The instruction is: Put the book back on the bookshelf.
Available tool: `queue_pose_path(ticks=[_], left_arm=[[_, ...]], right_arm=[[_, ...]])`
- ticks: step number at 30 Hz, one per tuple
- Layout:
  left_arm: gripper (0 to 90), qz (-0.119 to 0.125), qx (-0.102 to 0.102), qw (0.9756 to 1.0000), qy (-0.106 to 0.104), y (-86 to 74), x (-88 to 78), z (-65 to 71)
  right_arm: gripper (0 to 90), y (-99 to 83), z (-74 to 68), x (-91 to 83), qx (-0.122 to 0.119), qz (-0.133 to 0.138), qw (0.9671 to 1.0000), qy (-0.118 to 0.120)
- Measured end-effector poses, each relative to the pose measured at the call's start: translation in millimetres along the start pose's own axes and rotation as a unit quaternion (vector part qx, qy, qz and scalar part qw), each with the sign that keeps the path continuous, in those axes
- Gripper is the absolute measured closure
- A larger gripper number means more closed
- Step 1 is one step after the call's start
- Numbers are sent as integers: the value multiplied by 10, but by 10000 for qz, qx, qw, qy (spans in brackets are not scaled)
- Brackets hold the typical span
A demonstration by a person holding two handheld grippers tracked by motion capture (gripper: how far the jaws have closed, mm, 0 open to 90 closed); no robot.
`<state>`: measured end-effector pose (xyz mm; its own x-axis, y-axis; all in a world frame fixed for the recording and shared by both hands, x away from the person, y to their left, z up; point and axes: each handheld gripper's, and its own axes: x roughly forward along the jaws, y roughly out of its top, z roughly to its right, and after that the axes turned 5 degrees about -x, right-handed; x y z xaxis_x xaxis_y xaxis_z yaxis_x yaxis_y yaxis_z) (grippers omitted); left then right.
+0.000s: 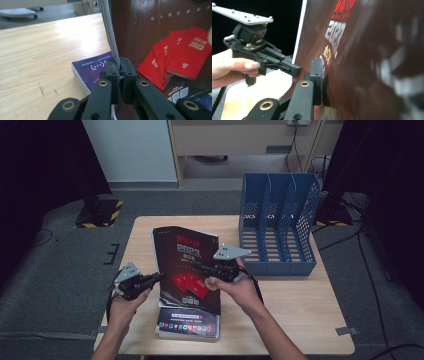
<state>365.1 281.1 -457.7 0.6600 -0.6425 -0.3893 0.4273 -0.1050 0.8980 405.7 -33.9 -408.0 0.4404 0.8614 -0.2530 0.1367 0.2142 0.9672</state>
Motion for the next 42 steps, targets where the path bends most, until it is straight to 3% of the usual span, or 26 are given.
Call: queue_pose_path(ticks=[4,7,15,20,26,34,42], left_arm=[[872,109,2,9999,-30,13,-34,-20],[871,133,-6,9999,-46,14,-39,-32],[869,245,136,9996,59,69,-62,-9],[868,280,202,9994,27,68,-78,6],[868,293,255,9992,-19,64,-91,4],[868,290,277,9992,-78,63,-108,-1],[866,297,286,9991,-88,63,-94,-11]], right_arm=[[770,85,30,19,134,-38,9999,82],[835,125,39,30,44,-48,10000,28],[861,119,2,17,-128,133,9998,-19],[814,129,6,-26,-81,240,9995,165],[767,226,-6,-33,-83,314,9993,175],[847,281,-1,-17,-79,208,9995,206],[833,288,-15,-16,24,154,9996,224]])
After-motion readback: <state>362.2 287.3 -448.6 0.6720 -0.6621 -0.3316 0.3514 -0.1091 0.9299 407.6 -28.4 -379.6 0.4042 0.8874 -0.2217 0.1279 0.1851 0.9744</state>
